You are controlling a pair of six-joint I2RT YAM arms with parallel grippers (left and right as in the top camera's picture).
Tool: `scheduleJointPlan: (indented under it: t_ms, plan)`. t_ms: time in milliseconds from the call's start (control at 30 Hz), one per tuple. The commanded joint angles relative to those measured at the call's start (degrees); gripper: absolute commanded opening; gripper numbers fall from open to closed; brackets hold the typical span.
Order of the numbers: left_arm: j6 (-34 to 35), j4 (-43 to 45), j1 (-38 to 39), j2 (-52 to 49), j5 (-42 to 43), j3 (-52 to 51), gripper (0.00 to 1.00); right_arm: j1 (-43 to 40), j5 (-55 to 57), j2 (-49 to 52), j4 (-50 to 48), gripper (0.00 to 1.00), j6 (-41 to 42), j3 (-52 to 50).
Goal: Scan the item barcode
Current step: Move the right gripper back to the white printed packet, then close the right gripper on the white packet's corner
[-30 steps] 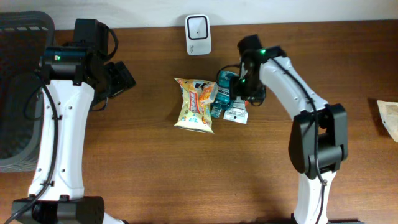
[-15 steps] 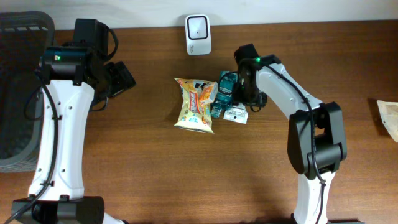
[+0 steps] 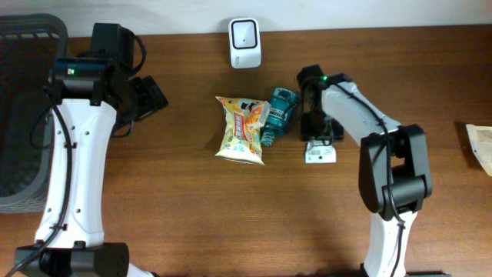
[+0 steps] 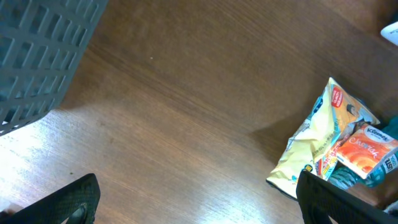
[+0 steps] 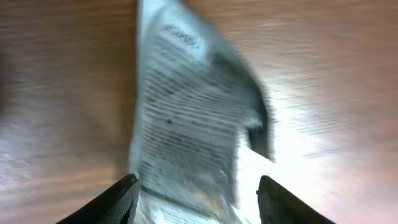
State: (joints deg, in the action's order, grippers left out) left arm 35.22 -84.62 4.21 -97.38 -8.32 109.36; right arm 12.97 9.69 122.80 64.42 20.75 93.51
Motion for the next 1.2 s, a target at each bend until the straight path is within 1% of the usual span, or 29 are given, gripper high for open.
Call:
scheduleJointPlan:
  t_ms: [0, 33, 167, 200, 233, 300, 400, 733, 833, 933, 1067, 1133, 1167]
  plan:
    - [0.59, -0.07, 0.02, 0.28, 0.0, 0.09, 0.99, -0.79, 2.99, -0.63, 2.69, 0.66, -3.21, 5.73]
    - [0.59, -0.07, 0.02, 0.28, 0.0, 0.09, 0.99, -0.7, 2.95, -0.63, 3.08, 0.67, -4.07, 6.27]
    - [0.59, -0.07, 0.02, 0.28, 0.0, 0.09, 0.99, -0.57, 2.21, -0.61, 3.21, 0.67, -4.22, 6.05]
    - [0.59, -0.07, 0.02, 0.28, 0.0, 0.09, 0.99, -0.57, 1.29, -0.61, 3.17, 0.65, -4.26, 5.97]
    - [0.59, -0.07, 0.02, 0.28, 0.0, 0.09, 0.99, -0.57, 0.13, -0.61, 3.15, 0.61, -4.26, 5.88]
    - [0.59, -0.07, 0.02, 0.28, 0.0, 0.09, 0.99, -0.55, -0.46, -0.61, 2.8, 0.56, -4.24, 5.33]
    - [0.59, -0.07, 0.02, 0.28, 0.0, 0.09, 0.99, -0.55, -0.52, -0.59, 0.92, 0.53, -4.24, 2.95]
    - [0.59, -0.07, 0.02, 0.28, 0.0, 0.09, 0.99, 1.88, -1.73, -0.57, -3.85, 0.53, -4.17, -1.95]
    - [0.59, -0.07, 0.02, 0.28, 0.0, 0.09, 0.99, 2.08, -1.73, -0.57, -6.01, 0.51, -3.74, -3.37]
    - [0.59, -0.07, 0.02, 0.28, 0.0, 0.09, 0.99, 2.05, -1.29, -0.57, -6.19, 0.47, -3.76, -3.74]
    - [0.59, -0.07, 0.02, 0.28, 0.0, 0.09, 0.99, 2.05, -1.31, -0.57, -6.19, 0.33, -3.76, -3.74]
    - [0.59, -0.07, 0.02, 0.28, 0.0, 0.09, 0.99, 2.05, -1.29, -0.57, -6.23, 0.28, -3.74, -3.74]
    - [0.59, -0.07, 0.02, 0.28, 0.0, 0.09, 0.99, 2.05, -1.29, -0.57, -6.34, 0.28, -3.74, -3.74]
